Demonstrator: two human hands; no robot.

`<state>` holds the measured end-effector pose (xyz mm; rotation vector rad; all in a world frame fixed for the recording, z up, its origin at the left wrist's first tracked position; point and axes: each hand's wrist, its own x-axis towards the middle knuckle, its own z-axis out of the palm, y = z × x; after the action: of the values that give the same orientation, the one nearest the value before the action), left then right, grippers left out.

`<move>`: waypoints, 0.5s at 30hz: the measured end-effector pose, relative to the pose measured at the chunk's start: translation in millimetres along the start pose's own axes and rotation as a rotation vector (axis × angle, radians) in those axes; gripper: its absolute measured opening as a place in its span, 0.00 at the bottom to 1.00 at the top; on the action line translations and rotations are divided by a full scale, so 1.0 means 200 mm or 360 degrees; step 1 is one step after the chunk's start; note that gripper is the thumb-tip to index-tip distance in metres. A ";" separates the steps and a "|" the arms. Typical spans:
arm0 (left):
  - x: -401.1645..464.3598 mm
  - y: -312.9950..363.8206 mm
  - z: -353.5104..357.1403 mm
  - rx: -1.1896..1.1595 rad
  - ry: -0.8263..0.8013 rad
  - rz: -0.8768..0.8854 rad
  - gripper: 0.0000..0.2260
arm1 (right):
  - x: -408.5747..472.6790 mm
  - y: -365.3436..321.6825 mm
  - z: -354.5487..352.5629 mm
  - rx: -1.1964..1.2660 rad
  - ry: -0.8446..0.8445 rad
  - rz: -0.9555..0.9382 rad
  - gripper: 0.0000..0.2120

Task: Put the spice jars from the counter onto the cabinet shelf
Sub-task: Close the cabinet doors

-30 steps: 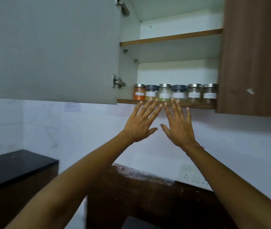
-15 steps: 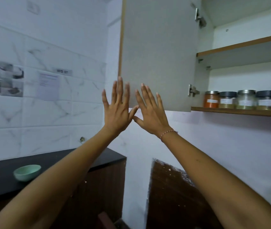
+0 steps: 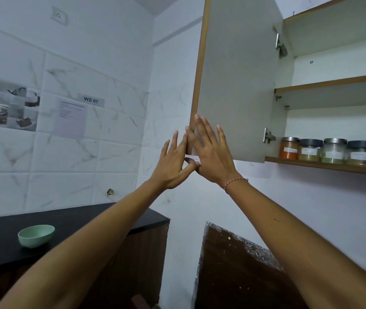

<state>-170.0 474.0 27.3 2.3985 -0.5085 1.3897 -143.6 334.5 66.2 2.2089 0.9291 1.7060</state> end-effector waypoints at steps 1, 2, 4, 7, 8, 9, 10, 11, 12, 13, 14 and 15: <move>0.00 0.01 0.00 0.0037 0.0020 0.0049 0.37 | -0.02 0.01 -0.02 -0.0002 0.0049 -0.0009 0.33; 0.00 0.03 0.00 0.0077 0.0038 0.0098 0.38 | -0.03 0.02 -0.05 -0.0018 0.0098 -0.0022 0.32; 0.01 0.07 0.01 0.0160 0.0045 0.0215 0.40 | -0.06 0.04 -0.10 -0.0085 0.0164 -0.0041 0.29; 0.03 0.16 0.06 0.0286 -0.0030 0.0397 0.45 | -0.13 0.11 -0.18 -0.0213 0.0247 -0.0048 0.26; 0.04 0.20 0.08 0.0286 -0.0054 0.0434 0.47 | -0.16 0.14 -0.21 -0.0260 0.0279 -0.0055 0.25; 0.05 0.25 0.11 0.0267 -0.0065 0.0464 0.48 | -0.19 0.17 -0.24 -0.0298 0.0306 -0.0065 0.23; 0.06 0.30 0.14 0.0240 -0.0062 0.0491 0.48 | -0.23 0.21 -0.27 -0.0328 0.0322 -0.0075 0.21; 0.06 0.36 0.17 0.0216 -0.0045 0.0524 0.48 | -0.27 0.25 -0.30 -0.0359 0.0326 -0.0076 0.20; 0.07 0.41 0.19 0.0196 -0.0019 0.0565 0.48 | -0.31 0.29 -0.33 -0.0390 0.0321 -0.0066 0.20; 0.08 0.48 0.22 0.0180 0.0006 0.0607 0.48 | -0.35 0.33 -0.36 -0.0410 0.0313 -0.0050 0.19; 0.10 0.54 0.25 0.0164 0.0028 0.0645 0.48 | -0.39 0.38 -0.39 -0.0414 0.0306 -0.0032 0.20; 0.11 0.61 0.28 0.0147 0.0044 0.0678 0.47 | -0.44 0.42 -0.42 -0.0415 0.0300 -0.0014 0.20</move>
<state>-173.3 338.9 31.9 2.4317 -1.0153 1.6427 -204.0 198.7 65.6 1.9024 0.7049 1.9338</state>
